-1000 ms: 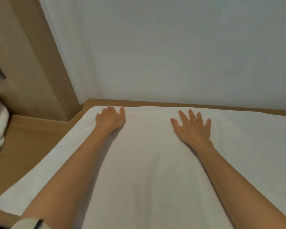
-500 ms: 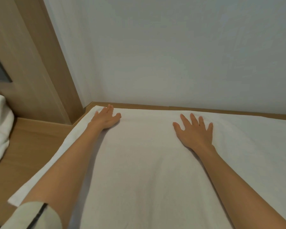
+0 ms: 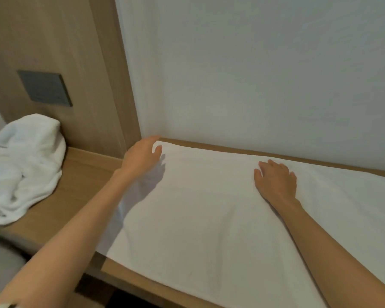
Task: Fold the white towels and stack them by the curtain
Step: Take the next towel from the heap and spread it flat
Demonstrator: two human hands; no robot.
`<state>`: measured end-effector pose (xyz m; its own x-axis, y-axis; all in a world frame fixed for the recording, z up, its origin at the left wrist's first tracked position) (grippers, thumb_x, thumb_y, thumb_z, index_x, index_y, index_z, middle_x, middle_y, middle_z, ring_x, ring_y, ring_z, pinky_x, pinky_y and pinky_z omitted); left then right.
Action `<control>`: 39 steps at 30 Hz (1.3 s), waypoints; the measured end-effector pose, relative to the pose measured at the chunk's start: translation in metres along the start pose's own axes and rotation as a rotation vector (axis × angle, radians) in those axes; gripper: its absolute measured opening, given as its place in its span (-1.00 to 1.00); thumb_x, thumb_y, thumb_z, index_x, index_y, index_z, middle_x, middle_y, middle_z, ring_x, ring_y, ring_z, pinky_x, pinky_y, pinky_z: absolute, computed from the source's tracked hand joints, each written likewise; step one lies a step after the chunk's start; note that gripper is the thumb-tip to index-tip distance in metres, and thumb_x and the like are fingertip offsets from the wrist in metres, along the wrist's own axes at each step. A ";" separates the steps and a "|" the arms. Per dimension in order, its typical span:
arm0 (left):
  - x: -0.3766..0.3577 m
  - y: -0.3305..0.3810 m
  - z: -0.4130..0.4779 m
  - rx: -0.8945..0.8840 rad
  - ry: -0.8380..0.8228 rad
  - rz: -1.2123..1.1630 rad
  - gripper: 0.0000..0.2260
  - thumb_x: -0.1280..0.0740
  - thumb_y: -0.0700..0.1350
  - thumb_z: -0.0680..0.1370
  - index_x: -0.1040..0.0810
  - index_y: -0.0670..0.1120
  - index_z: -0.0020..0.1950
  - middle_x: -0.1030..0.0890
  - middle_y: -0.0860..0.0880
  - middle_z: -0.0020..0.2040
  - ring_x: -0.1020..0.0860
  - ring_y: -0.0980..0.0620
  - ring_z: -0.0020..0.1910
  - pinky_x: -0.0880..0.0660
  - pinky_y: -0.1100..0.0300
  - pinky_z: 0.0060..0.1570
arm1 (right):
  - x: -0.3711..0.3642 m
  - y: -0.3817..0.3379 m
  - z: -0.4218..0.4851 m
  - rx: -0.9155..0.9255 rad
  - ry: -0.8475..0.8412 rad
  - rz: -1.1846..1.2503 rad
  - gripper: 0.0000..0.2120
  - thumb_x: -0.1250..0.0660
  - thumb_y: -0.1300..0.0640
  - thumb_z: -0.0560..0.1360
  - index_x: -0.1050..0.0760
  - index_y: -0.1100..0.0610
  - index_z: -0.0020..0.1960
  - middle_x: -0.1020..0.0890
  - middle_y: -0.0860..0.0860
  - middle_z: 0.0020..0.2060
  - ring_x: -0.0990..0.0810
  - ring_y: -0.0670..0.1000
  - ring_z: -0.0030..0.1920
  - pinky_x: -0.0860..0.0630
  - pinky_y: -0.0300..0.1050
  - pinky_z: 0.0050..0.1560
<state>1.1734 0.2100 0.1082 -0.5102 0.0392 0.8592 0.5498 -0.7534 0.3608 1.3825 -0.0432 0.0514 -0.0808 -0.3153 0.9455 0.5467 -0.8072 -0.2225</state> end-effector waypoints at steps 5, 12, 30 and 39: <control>0.045 -0.026 -0.054 0.086 -0.006 -0.144 -0.66 -0.18 -0.11 0.63 -0.40 -0.07 0.42 -0.54 -0.09 0.28 -0.50 -0.10 0.22 -0.44 0.05 0.19 | 0.018 -0.037 -0.018 0.133 0.100 0.145 -0.67 -0.12 0.07 0.62 -0.46 0.03 0.34 -0.53 0.04 0.30 -0.43 0.15 0.29 -0.34 0.00 0.23; 0.051 -0.064 -0.132 0.392 -0.102 0.078 -0.52 -0.18 0.09 0.60 -0.30 -0.22 0.37 -0.31 -0.23 0.33 -0.29 -0.20 0.31 -0.33 -0.02 0.23 | 0.031 -0.109 -0.052 0.314 0.002 0.299 -0.70 -0.17 0.04 0.58 -0.50 -0.04 0.28 -0.58 -0.03 0.19 -0.48 0.05 0.24 -0.38 -0.09 0.11; 0.076 -0.051 -0.179 0.308 0.180 -0.457 -0.80 -0.22 0.02 0.60 -0.37 -0.06 -0.14 -0.47 0.00 -0.24 -0.44 0.10 -0.32 -0.31 0.24 -0.38 | 0.016 -0.125 -0.113 0.611 -0.186 0.123 -0.68 -0.10 -0.08 0.60 -0.40 -0.11 0.32 -0.45 -0.03 0.23 -0.40 0.01 0.25 -0.37 -0.08 0.17; 0.071 0.083 -0.143 -0.015 0.229 -0.680 -0.79 -0.24 -0.03 0.60 -0.42 -0.18 -0.07 -0.43 0.03 -0.22 -0.35 0.14 -0.31 -0.29 0.37 -0.36 | 0.084 -0.046 -0.108 0.408 -0.168 0.341 -0.80 -0.23 -0.01 0.56 -0.49 -0.09 0.17 -0.55 -0.11 0.06 -0.51 -0.07 0.02 -0.49 0.00 0.09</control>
<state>1.0878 0.0567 0.1474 -0.8637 0.3656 0.3470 0.0523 -0.6198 0.7830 1.2610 -0.0867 0.1157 0.2729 -0.4144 0.8682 0.7997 -0.4040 -0.4442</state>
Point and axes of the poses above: each hand's wrist, its own z-axis towards the middle knuckle, its own x-axis out of the back of the hand, y = z × x, the point moved 2 cm from there along z, towards the middle knuckle
